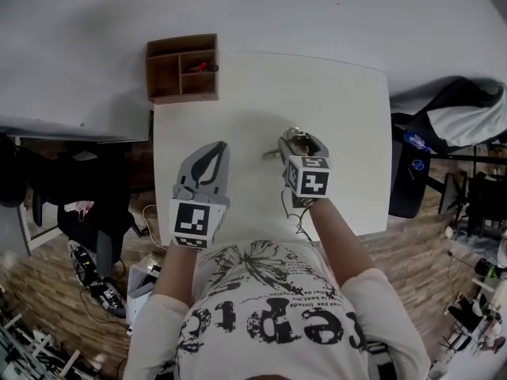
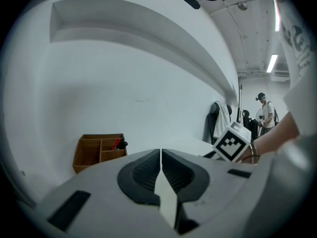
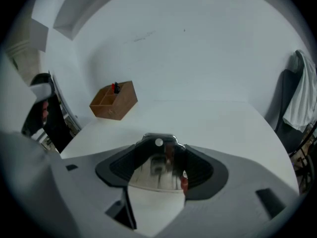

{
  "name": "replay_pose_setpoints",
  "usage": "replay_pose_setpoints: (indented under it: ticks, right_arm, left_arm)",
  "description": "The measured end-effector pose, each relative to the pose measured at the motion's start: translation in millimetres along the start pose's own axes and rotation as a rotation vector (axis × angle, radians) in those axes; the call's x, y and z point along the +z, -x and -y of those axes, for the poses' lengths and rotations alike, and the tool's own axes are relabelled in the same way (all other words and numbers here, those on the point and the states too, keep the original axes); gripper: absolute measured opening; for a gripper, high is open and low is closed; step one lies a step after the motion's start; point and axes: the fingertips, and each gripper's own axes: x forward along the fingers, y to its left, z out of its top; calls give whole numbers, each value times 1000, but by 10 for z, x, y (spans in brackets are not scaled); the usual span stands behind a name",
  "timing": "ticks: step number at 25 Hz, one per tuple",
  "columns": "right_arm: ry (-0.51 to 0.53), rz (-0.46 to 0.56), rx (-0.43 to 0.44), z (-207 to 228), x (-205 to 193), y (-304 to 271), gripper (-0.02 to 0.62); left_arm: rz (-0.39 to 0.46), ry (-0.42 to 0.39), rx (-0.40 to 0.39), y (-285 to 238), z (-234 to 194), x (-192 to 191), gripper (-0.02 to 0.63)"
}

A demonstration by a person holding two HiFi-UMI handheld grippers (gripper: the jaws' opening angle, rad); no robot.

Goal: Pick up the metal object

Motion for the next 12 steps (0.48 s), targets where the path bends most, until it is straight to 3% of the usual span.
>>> replay_pose_setpoints:
  ticks: [4, 12]
  right_arm:
    - [44, 149, 49, -114, 297, 432, 281]
    - [142, 428, 66, -171, 836, 1507, 281]
  left_arm:
    - [21, 10, -1, 136, 174, 195, 12]
    - [116, -25, 31, 454, 502, 668, 12]
